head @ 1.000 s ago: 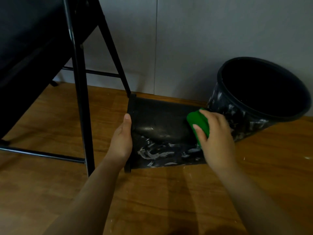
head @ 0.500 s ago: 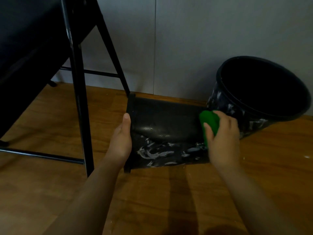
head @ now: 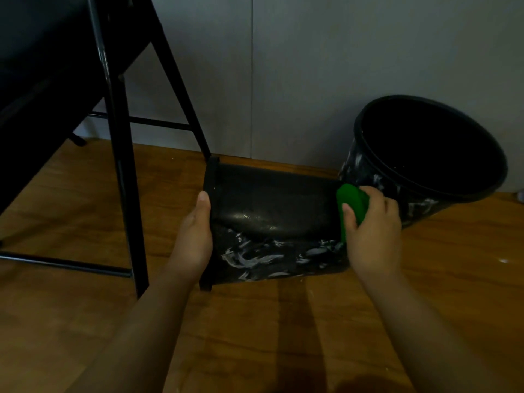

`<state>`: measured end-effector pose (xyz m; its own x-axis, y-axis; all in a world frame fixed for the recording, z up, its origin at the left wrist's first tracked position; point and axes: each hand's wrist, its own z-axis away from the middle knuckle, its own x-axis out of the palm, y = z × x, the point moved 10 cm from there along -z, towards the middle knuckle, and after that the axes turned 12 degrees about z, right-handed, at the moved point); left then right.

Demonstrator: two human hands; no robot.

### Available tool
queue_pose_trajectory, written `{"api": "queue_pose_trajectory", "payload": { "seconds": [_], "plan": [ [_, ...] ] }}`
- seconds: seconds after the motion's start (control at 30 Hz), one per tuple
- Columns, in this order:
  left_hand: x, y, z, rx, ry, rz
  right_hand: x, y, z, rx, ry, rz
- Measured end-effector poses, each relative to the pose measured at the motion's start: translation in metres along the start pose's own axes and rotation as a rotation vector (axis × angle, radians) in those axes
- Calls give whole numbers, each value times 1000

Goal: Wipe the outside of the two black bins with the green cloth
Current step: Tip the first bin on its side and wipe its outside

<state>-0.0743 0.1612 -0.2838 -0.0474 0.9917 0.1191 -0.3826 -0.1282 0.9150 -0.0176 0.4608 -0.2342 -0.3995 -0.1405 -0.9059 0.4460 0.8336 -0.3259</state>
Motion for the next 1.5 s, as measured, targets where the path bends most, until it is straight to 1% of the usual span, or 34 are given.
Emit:
{"api": "queue_pose_trajectory", "payload": {
  "seconds": [0.07,0.23,0.3,0.37,0.47,0.53,0.63,0.7,0.77,0.87,0.9,0.93,0.97,1.07,1.1,1.13,1.23,1.27,1.3,1.37,1.47,1.5],
  "plan": [
    [-1,-1,1,-10,8,10,-1,-5,5,-10,-12,50],
    [-1,-2,1,-24,1,11,8,-34,7,-228,-132,81],
    [-1,1,-1,-15,3,6,8,-34,2,-261,-141,107],
    [0,3,-1,-4,1,-9,6,-27,-4,-229,-121,141],
    [1,2,-1,-1,7,-9,4,-14,-9,-113,-110,151],
    [-1,2,0,0,22,1,2,-19,-8,-119,-101,132],
    [-1,1,2,0,20,1,0,-45,-5,-267,-104,68],
    [-1,1,2,13,20,-1,3,-54,-6,-342,-109,82],
    [0,3,2,21,18,-3,5,-47,-15,-293,-118,119],
    [0,1,1,12,9,-5,5,-21,-21,-83,-129,176],
    [0,0,2,8,12,-3,3,-20,-18,-52,-124,186],
    [-1,0,2,4,17,1,2,-25,-13,-63,-117,178],
    [-1,-1,2,3,20,2,2,-36,-6,-116,-112,148],
    [0,2,3,12,17,-13,4,-74,10,-370,-97,82],
    [0,3,4,15,14,-16,4,-76,8,-389,-87,90],
    [1,4,4,13,11,-16,5,-68,2,-349,-79,103],
    [1,3,4,11,17,-4,4,-18,-11,-53,-62,117],
    [1,3,4,10,21,-1,2,-6,-8,19,-44,125],
    [1,3,5,11,20,-5,1,-2,-4,52,-24,134],
    [0,4,4,21,21,-12,1,-12,9,-3,7,119],
    [-1,6,2,28,26,-18,6,-40,23,-219,-2,63],
    [0,6,1,28,25,-27,6,-42,22,-252,-5,61]
  ]
}}
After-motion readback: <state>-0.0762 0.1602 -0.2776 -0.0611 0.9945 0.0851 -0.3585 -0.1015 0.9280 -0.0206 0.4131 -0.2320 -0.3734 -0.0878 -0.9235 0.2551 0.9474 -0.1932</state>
